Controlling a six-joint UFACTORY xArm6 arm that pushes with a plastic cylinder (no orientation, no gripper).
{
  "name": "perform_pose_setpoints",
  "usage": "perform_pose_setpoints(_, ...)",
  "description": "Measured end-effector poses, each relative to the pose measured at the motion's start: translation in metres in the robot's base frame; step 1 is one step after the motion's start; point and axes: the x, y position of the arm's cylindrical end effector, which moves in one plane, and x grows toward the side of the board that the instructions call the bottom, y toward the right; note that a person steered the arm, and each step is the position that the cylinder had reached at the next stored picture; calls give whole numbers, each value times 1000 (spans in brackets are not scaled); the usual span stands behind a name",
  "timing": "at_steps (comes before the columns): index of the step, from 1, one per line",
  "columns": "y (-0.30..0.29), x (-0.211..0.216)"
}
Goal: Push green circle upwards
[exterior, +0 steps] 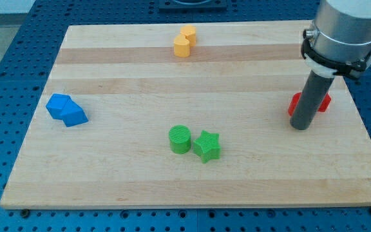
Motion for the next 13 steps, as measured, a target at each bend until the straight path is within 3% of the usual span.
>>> perform_pose_setpoints(3,9,-2)
perform_pose_setpoints(4,-30,81)
perform_pose_setpoints(5,-84,133)
perform_pose_setpoints(6,-115,132)
perform_pose_setpoints(8,-220,62)
perform_pose_setpoints(10,-232,43)
perform_pose_setpoints(11,-232,6)
perform_pose_setpoints(13,-232,13)
